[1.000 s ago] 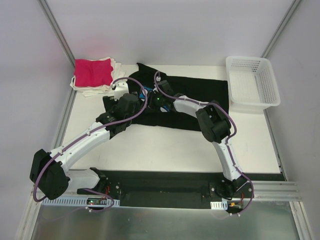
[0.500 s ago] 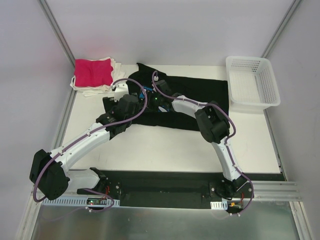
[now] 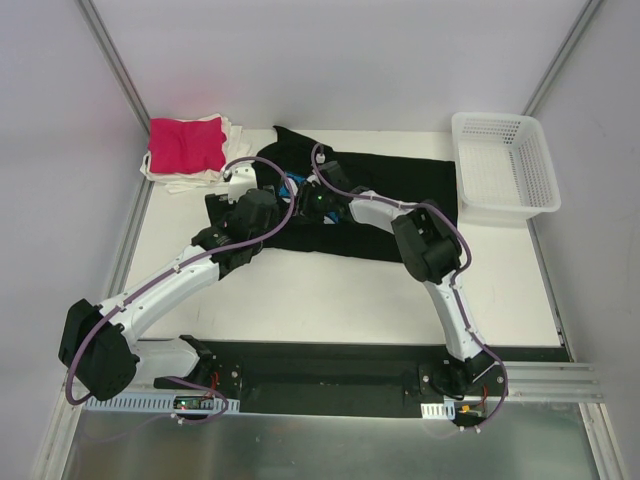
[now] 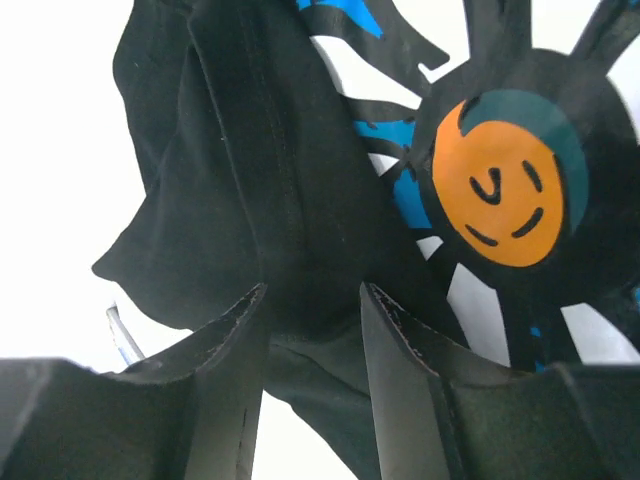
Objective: Fold and stack the t-shirts
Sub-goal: Fold the flattened tshirt in 1/3 of the way
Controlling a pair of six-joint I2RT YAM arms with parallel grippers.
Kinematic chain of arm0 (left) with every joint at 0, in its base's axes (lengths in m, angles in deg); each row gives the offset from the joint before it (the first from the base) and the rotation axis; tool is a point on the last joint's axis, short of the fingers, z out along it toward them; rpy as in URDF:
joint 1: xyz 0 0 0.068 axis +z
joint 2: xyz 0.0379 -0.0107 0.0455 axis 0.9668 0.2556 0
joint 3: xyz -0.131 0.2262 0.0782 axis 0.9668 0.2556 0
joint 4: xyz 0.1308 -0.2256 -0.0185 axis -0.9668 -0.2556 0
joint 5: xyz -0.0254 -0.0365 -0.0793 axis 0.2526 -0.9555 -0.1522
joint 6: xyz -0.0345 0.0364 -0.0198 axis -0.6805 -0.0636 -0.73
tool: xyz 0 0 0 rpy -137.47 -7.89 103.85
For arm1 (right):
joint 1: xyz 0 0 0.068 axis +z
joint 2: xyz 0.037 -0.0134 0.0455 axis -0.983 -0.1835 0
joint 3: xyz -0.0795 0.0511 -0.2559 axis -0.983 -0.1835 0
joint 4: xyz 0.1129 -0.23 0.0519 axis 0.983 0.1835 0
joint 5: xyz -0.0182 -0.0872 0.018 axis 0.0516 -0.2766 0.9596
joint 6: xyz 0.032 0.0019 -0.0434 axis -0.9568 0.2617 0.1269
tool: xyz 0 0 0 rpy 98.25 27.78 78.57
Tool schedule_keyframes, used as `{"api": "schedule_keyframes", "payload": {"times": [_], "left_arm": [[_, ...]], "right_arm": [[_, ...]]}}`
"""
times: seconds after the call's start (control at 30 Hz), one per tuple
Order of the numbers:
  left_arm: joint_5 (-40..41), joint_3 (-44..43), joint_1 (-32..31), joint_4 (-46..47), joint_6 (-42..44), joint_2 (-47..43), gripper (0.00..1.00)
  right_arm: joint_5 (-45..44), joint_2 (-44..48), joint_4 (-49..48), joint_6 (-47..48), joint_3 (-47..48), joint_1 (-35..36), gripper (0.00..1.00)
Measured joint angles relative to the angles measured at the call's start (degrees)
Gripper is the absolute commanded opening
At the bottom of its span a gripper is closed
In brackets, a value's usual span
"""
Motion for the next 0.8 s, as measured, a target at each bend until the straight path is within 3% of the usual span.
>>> {"api": "schedule_keyframes", "payload": {"times": [0.53, 0.8], "left_arm": [[0.0, 0.0, 0.0, 0.0, 0.0, 0.0, 0.99], [0.0, 0.0, 0.0, 0.0, 0.0, -1.6, 0.99]], "right_arm": [[0.7, 2.1, -1.7, 1.6, -4.5, -4.9, 0.44], [-0.1, 6.9, 0.5, 2.4, -7.3, -5.2, 0.55]]}}
